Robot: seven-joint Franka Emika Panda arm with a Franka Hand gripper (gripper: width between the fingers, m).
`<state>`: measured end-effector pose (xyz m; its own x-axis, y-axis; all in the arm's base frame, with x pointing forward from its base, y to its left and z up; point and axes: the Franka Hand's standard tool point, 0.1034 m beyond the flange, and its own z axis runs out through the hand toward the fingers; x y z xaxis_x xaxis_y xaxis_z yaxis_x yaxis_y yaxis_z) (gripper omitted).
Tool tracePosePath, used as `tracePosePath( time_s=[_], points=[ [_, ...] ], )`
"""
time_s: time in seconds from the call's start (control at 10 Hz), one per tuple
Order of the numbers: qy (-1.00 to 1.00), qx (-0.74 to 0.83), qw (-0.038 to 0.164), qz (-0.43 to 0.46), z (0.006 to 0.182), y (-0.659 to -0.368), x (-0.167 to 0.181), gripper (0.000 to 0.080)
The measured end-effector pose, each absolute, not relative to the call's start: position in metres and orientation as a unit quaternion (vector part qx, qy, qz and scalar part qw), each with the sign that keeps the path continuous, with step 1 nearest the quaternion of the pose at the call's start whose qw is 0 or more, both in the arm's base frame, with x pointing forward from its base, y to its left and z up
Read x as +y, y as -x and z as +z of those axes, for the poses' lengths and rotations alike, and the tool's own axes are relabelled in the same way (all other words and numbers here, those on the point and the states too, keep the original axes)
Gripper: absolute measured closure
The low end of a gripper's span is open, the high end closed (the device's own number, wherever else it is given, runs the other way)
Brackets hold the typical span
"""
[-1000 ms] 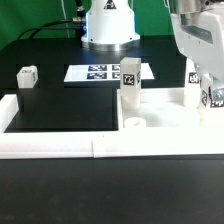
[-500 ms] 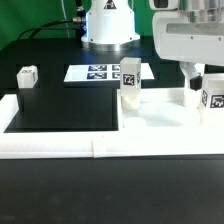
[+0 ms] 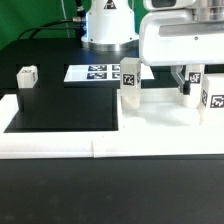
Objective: Assemble square table
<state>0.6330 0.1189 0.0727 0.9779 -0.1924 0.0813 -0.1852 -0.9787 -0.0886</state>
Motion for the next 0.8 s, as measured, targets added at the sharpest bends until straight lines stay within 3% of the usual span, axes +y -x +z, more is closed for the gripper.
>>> tracePosePath(
  time_s=[0.1,0.3,0.4,0.8],
  points=[
    [0.992,0.116,0.042,-0.043,0.072,-0.6325,0.1188,0.0151],
    [0.99,0.126,0.042,-0.042,0.0718,-0.6324,0.1187,0.0414],
    [0.986,0.159,0.043,-0.041,0.0717,-0.6324,0.1183,0.0508],
    [0.916,0.397,0.044,-0.027,0.0708,-0.6296,0.1175,0.0508]
  ],
)
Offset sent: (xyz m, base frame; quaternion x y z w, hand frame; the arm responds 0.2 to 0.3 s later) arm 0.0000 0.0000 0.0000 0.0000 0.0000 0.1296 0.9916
